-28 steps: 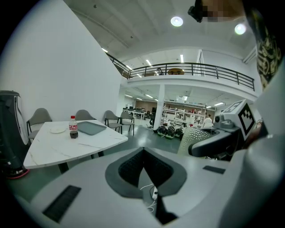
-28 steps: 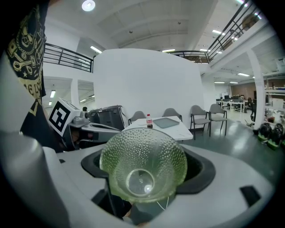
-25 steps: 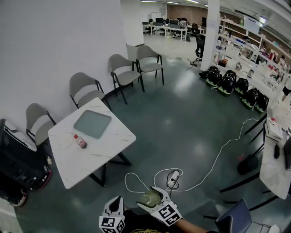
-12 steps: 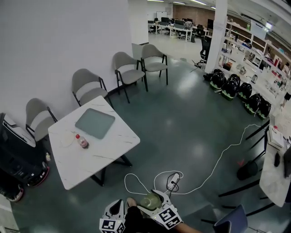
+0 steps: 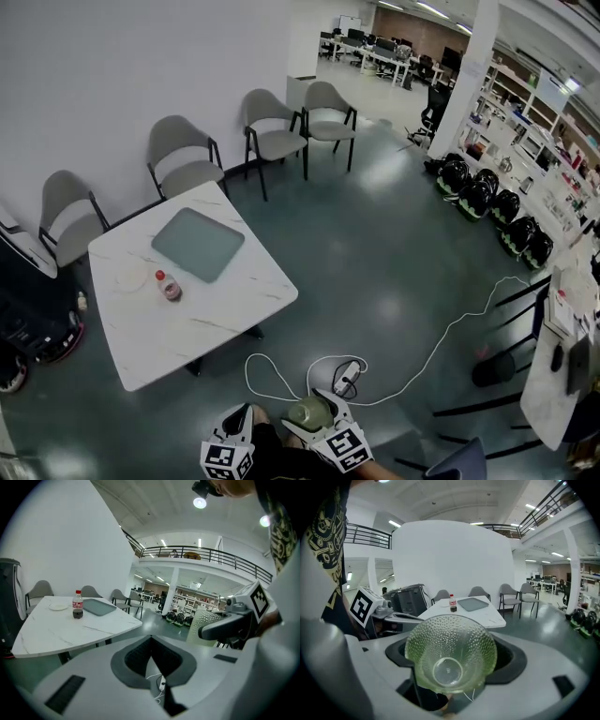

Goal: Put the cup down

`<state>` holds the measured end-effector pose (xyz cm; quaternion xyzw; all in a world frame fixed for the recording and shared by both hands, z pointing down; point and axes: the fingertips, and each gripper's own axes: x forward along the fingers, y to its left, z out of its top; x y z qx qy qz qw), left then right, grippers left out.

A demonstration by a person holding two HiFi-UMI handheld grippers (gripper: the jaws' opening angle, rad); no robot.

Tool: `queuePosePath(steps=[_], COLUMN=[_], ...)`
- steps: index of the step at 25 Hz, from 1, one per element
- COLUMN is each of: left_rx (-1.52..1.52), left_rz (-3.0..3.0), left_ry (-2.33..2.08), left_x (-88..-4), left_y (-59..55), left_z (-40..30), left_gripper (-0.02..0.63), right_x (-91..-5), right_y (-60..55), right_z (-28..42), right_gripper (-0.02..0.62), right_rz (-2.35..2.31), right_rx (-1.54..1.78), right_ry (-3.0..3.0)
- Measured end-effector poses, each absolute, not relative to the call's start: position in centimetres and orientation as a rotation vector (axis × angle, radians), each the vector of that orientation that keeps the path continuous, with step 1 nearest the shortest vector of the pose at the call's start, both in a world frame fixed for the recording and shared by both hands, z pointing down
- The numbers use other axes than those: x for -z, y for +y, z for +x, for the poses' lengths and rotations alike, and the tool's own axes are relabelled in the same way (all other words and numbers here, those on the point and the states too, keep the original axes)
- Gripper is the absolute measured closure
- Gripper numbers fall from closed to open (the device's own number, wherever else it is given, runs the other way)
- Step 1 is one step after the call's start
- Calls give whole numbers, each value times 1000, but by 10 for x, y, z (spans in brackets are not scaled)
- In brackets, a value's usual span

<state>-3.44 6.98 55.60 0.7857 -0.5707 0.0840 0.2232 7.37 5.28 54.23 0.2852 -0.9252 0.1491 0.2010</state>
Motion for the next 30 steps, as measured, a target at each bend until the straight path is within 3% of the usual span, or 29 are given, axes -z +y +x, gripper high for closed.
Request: queuePosePath(steps=[30], left_rx=[-108], left_rz=[2258], left_ry=[-1565], left_x=[-534], left_y=[-45], left_z=[-135], left_gripper=[611], right_x=[-493], right_y=[-70], right_z=[-14], right_gripper=[187], right_rz=[956], right_rx=[-238], right_ry=[-2516])
